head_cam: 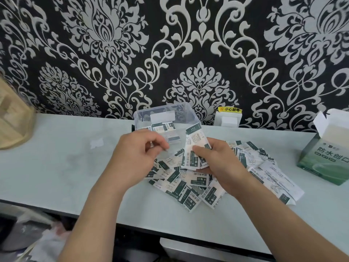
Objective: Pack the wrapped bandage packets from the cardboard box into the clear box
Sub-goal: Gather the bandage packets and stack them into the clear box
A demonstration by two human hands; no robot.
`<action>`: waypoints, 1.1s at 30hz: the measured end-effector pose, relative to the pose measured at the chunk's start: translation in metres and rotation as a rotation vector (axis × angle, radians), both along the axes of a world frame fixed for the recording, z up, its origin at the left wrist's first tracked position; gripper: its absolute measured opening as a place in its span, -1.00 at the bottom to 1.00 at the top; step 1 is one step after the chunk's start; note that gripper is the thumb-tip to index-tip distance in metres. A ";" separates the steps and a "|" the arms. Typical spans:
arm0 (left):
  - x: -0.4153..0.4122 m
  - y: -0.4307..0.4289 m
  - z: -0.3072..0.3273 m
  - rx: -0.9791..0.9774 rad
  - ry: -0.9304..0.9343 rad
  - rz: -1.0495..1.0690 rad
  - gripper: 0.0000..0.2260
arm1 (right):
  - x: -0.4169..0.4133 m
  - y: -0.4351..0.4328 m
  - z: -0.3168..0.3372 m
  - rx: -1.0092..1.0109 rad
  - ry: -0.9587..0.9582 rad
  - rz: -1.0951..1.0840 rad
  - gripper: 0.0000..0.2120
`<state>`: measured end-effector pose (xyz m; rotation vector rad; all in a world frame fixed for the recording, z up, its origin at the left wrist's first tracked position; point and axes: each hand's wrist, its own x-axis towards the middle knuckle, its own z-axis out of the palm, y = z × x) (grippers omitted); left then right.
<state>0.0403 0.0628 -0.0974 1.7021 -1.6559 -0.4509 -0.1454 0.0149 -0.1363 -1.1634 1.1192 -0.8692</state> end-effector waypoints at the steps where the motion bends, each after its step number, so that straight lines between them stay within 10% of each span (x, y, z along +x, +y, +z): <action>1: -0.007 0.000 0.003 -0.028 0.147 -0.015 -0.73 | 0.000 0.001 0.000 -0.006 0.003 0.015 -0.84; 5: -0.038 -0.008 0.000 0.041 0.538 -0.052 -0.75 | -0.003 0.004 0.005 0.041 -0.074 0.118 -0.81; 14: -0.050 -0.022 -0.015 0.197 0.295 -0.025 -0.88 | -0.009 0.007 0.014 0.156 -0.215 0.117 -0.71; 24: -0.055 -0.023 -0.013 0.139 0.531 0.106 -0.97 | -0.011 0.008 0.014 0.083 -0.156 0.052 -0.63; 29: -0.061 -0.024 -0.014 0.191 0.530 -0.005 -0.58 | -0.020 0.006 0.017 0.127 -0.075 0.229 -0.41; 33: -0.062 -0.023 -0.018 0.192 0.450 -0.103 -0.55 | -0.025 0.007 0.021 0.214 -0.122 0.389 -0.75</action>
